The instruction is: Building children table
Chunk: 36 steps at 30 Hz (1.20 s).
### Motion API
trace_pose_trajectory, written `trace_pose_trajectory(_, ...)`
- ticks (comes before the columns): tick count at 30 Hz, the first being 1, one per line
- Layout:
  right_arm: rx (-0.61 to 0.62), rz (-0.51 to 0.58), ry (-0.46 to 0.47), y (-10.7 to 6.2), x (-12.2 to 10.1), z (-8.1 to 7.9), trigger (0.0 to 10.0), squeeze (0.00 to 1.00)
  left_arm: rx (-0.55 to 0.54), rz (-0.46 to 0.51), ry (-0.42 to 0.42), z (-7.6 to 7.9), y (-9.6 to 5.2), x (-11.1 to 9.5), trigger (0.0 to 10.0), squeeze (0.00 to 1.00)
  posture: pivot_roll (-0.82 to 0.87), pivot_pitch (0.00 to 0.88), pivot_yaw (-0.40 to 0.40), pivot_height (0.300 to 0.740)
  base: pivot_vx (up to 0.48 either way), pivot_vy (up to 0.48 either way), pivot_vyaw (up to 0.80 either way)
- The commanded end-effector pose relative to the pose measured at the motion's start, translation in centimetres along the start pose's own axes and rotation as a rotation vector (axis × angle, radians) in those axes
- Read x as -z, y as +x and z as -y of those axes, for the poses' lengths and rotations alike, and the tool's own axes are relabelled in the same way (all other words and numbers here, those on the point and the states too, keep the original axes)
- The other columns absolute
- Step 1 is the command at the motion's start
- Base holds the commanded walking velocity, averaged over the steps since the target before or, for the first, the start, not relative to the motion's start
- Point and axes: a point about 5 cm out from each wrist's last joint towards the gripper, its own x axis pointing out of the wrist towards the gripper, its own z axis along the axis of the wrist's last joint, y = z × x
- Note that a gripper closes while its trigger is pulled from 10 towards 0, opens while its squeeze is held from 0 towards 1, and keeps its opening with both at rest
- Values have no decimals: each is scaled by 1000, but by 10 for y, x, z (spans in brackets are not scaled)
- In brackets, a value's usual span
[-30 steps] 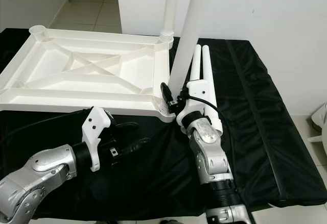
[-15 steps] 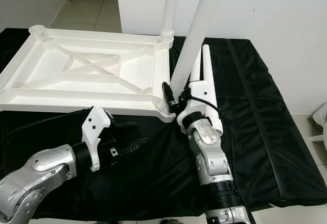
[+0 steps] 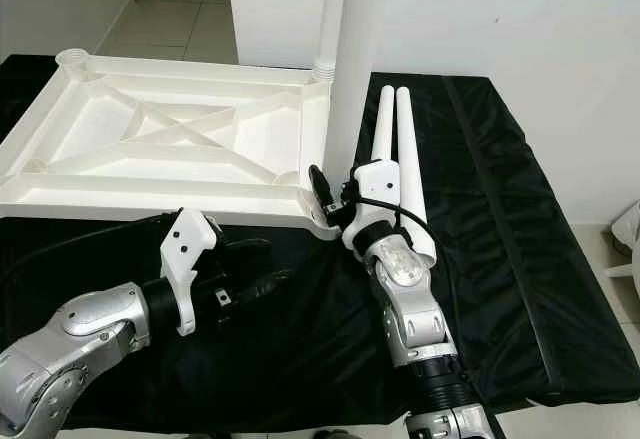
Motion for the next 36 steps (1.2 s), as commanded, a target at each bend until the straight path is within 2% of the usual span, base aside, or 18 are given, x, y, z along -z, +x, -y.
trace_pose_trajectory(1,61,-252,80,-16,48,6,10000,0,13,-5,-8,3,0,1,10000,0,-9,154,-8,740,0,0,0)
trace_pose_trajectory(2,81,-270,112,-15,49,7,10000,0,13,-5,-6,3,0,1,10000,0,-9,154,-8,740,0,0,0)
trace_pose_trajectory(6,87,-283,121,-13,49,9,10000,0,17,-3,-9,3,1,1,10000,0,-9,154,-8,740,0,0,0)
trace_pose_trajectory(13,80,-277,78,-13,49,10,10000,0,14,-5,-6,3,1,1,10000,0,-8,155,-11,740,0,0,0)
trace_pose_trajectory(36,85,-226,58,-24,48,4,10000,0,13,-4,-7,2,2,1,10000,0,-15,154,-10,740,0,0,0)
